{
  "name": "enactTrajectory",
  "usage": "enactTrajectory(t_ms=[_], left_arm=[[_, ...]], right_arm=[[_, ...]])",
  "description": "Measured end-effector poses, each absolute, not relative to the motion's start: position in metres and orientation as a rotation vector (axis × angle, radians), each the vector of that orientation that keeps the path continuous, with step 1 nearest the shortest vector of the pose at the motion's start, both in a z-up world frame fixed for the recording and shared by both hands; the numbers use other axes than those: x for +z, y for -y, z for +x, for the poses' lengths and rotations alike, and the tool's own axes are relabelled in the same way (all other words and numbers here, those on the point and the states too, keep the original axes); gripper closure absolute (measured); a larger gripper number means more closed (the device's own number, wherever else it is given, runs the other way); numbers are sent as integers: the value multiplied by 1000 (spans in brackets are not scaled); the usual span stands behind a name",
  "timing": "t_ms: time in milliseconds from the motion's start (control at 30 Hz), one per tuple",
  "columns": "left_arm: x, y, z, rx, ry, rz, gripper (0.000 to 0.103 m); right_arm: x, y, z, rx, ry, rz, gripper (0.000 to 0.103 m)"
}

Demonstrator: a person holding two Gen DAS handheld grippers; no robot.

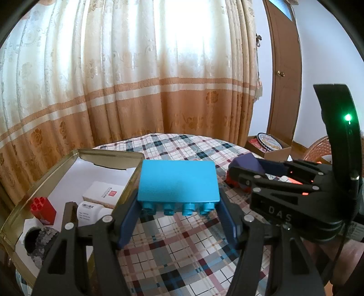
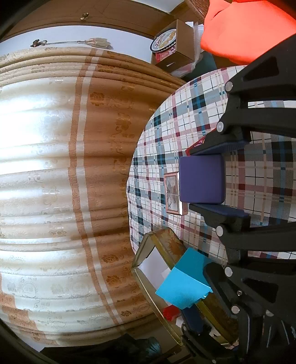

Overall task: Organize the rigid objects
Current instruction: 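Lift the blue brick and purple block and carry them toward the tray, then lower blue brick and purple block into the tray and open both grippers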

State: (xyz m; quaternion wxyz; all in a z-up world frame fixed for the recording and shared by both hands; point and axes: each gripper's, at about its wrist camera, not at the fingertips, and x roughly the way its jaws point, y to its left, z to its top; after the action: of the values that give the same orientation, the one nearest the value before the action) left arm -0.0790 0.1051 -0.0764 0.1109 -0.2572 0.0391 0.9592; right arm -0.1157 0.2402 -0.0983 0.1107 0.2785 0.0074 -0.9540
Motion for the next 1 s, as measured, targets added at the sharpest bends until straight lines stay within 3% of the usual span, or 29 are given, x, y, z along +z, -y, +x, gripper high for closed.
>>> enactTrajectory(t_ms=[567, 1000], left_arm=[[-67, -97, -63, 2858, -126, -676, 39], [-40, -27, -65, 2999, -14, -739, 39]], right_arm=[[-94, -231, -116, -2764, -31, 810, 61], [-66, -164, -141, -2613, -100, 757, 61]])
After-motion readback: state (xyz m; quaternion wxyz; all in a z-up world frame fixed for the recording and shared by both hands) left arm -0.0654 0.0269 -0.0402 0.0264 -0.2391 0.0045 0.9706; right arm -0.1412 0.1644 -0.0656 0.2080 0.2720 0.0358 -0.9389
